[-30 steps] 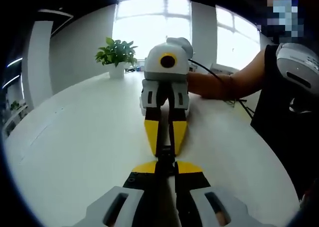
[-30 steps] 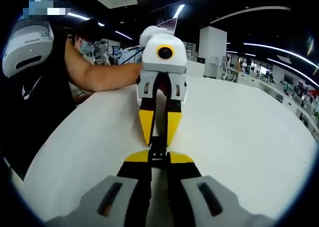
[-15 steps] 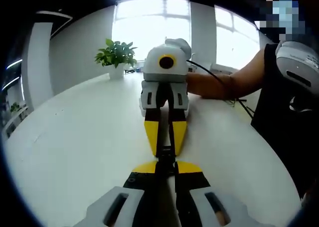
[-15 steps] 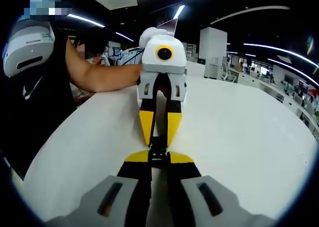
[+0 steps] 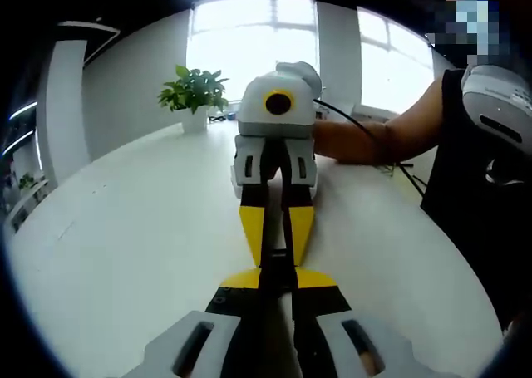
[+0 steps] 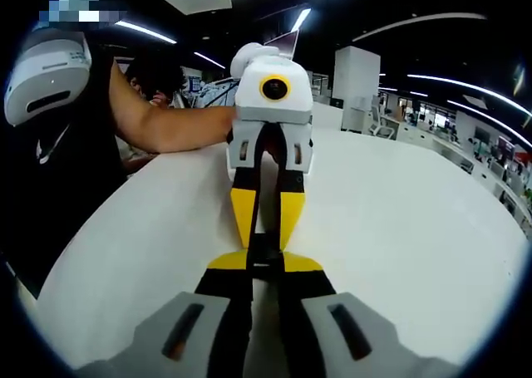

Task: Snap the two parts of the plastic buckle together until the buckle closes and remains connected.

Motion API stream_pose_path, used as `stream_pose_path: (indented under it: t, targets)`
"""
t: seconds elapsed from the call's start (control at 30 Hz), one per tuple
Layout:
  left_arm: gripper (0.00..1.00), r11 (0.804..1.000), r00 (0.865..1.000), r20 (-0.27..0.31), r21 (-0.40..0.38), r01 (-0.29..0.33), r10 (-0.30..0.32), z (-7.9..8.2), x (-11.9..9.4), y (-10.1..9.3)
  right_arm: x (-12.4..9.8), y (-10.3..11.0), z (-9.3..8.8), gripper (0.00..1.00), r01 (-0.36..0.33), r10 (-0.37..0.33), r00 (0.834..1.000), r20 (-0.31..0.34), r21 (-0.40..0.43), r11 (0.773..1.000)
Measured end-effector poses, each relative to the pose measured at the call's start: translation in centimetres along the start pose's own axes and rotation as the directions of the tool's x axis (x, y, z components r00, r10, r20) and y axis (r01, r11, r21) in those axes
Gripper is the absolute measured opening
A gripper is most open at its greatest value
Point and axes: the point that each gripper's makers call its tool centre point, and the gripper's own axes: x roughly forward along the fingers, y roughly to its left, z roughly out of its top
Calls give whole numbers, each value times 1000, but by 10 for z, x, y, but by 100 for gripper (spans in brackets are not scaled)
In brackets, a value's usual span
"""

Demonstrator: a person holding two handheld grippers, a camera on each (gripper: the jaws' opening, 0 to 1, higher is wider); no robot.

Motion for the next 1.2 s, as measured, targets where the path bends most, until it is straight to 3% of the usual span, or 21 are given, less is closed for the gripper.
stream_pose_path:
  t: [0.9, 1.13, 1.2]
  targets:
    - [12, 1000, 1000, 26, 20, 10, -11, 3, -2, -3, -4, 1, -3, 9, -2, 2, 1000, 1, 4, 1000]
    - [24, 1000, 999, 31, 19, 10, -11, 4, -2, -3, -3, 1, -2, 9, -2, 2, 1000, 3, 3, 1000]
    - [34, 1000, 999, 32, 13, 10, -11, 3, -2, -4, -3, 0, -2, 9, 0, 0, 1000, 4, 4, 1000]
